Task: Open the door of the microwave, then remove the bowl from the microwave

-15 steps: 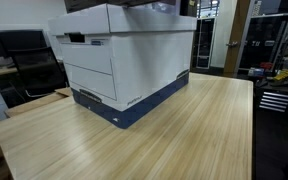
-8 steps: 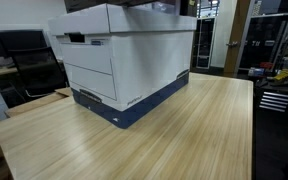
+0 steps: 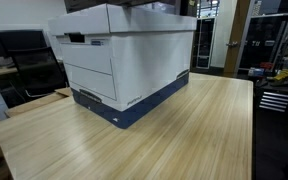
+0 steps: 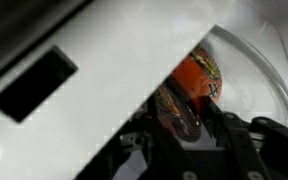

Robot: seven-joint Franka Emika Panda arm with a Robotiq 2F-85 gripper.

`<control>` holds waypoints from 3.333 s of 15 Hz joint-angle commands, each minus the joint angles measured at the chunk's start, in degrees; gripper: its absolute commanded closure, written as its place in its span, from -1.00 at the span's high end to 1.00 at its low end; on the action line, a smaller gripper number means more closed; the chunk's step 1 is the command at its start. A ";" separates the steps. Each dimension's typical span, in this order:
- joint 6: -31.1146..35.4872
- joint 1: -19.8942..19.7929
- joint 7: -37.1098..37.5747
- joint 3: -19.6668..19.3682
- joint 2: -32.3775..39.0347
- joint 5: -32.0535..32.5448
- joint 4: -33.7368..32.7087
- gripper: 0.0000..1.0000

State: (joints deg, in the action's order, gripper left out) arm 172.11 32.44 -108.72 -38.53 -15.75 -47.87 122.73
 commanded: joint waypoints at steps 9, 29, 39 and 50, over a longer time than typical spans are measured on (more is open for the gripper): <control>-2.00 -1.13 3.16 -0.56 -0.65 5.27 0.38 -0.91; -6.55 -26.91 28.21 24.26 -20.97 27.63 21.29 -0.91; -18.03 -29.01 42.81 27.01 -27.81 44.46 22.51 -0.91; -24.79 -30.15 48.18 29.03 -29.81 54.61 22.41 -0.91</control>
State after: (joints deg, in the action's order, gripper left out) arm 148.98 3.07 -62.53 -10.47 -44.50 4.40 144.72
